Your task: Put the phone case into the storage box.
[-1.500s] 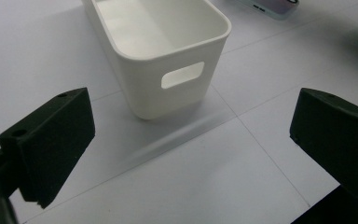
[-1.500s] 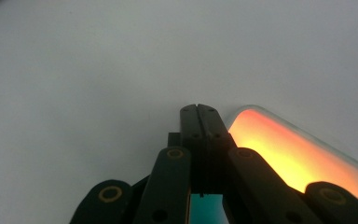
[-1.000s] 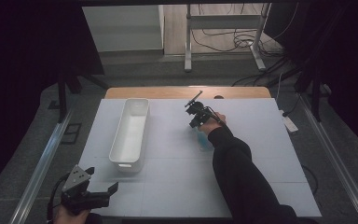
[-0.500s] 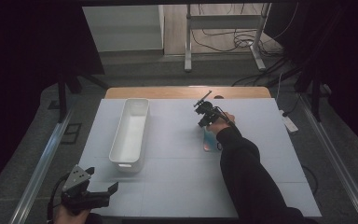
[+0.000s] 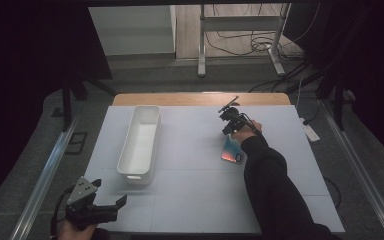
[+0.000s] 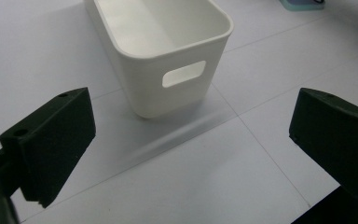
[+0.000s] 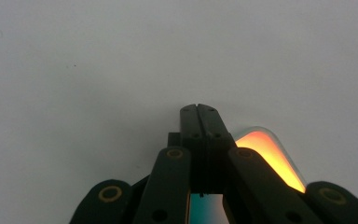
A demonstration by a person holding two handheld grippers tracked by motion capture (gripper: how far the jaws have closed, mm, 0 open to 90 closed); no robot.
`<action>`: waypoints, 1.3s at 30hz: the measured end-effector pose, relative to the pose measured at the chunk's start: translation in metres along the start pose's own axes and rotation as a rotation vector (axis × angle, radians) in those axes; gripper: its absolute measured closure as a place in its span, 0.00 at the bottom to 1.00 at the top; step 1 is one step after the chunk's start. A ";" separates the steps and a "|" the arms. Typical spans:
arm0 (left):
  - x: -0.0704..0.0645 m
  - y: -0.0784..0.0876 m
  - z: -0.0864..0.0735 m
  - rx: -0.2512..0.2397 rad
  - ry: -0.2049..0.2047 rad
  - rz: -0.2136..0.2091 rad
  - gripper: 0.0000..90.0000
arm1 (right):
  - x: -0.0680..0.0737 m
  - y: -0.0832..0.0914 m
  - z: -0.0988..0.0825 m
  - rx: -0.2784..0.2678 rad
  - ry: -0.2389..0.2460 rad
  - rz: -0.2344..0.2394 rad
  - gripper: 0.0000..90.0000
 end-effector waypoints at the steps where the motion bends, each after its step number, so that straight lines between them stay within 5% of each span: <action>1: 0.000 0.000 0.000 0.000 0.000 0.000 0.01 | -0.001 0.001 -0.001 -0.001 -0.005 0.002 0.99; 39: 0.000 -0.001 0.001 0.009 0.001 0.003 0.02 | -0.061 0.032 -0.064 0.011 -0.140 -0.068 0.99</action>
Point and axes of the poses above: each handheld gripper's, and its own axes: y roughly backward along the jaws, z roughly out of its top, x roughly to its left, the point moved 2 cm from there along -y, roughly forward along the jaws, and after that the axes turned 4 degrees about z, right-handed, at the moved point
